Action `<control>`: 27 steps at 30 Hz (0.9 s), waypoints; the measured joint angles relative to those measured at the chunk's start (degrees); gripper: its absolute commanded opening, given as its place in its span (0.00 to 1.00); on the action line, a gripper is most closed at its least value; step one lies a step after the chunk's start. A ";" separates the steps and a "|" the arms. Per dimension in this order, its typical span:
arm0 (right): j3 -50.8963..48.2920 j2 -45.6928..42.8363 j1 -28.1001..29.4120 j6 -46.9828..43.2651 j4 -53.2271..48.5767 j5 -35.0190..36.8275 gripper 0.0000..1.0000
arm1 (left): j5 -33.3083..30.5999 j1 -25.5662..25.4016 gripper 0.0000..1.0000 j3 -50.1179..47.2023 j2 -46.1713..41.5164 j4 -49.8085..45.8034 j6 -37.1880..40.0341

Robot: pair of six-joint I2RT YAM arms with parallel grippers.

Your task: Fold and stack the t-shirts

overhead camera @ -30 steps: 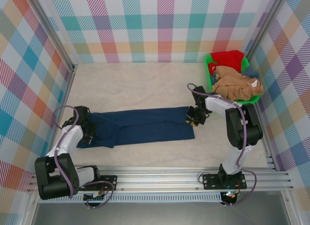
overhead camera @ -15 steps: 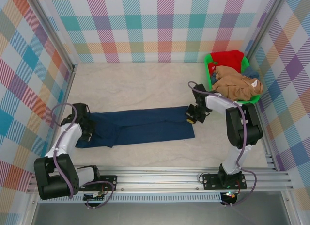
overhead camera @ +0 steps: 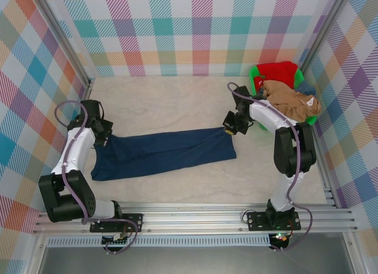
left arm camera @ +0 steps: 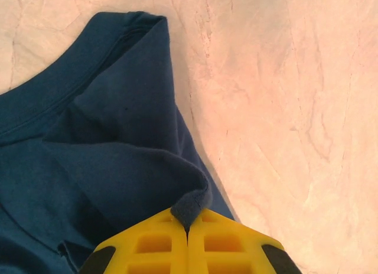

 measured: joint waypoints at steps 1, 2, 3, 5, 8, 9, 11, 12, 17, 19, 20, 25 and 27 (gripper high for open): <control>-1.18 -0.04 0.00 -0.02 0.02 0.00 0.02 | 0.02 -0.02 0.00 -0.26 -0.17 0.02 0.07; -2.75 -0.13 0.00 -0.02 0.20 0.02 0.02 | 0.02 -0.04 0.00 -0.70 -0.39 0.04 0.15; -4.48 -0.13 0.00 -0.02 0.11 0.02 0.02 | 0.04 -0.04 0.00 -1.38 -0.68 0.07 0.15; -7.43 -0.15 0.00 0.00 -0.04 0.07 0.02 | 0.04 -0.04 0.00 -2.95 -1.36 -0.09 0.15; -9.40 -0.15 0.00 0.00 -0.90 0.50 0.03 | 0.00 -0.04 0.00 -4.74 -1.79 -0.33 0.15; -9.40 -0.15 0.00 0.00 -1.05 0.66 0.05 | 0.00 -0.04 0.00 -5.03 -1.81 -0.42 0.17; -9.29 -0.17 0.00 0.00 -1.05 0.92 0.08 | 0.00 -0.04 0.00 -5.38 -1.81 -0.46 0.17; -9.27 -0.17 0.00 0.00 -1.01 1.05 0.10 | 0.00 -0.04 0.00 -5.42 -1.81 -0.46 0.17; -7.32 0.44 -0.28 -0.17 -1.16 1.38 0.22 | -0.02 -0.04 0.00 -5.42 -1.81 -0.44 0.17; -6.71 0.44 -0.37 -0.20 -1.03 1.49 0.22 | -0.02 -0.04 0.00 -5.44 -1.81 -0.44 0.20; -6.49 0.44 -0.37 -0.22 -0.92 1.51 0.21 | -0.02 -0.04 0.00 -5.44 -1.81 -0.44 0.20; -6.34 0.44 -0.37 -0.17 -0.83 1.46 0.21 | -0.02 -0.04 0.00 -5.44 -1.81 -0.44 0.37; -6.45 0.42 -0.37 -0.11 -0.76 1.44 0.21 | -0.02 -0.04 0.00 -5.44 -1.81 -0.44 0.37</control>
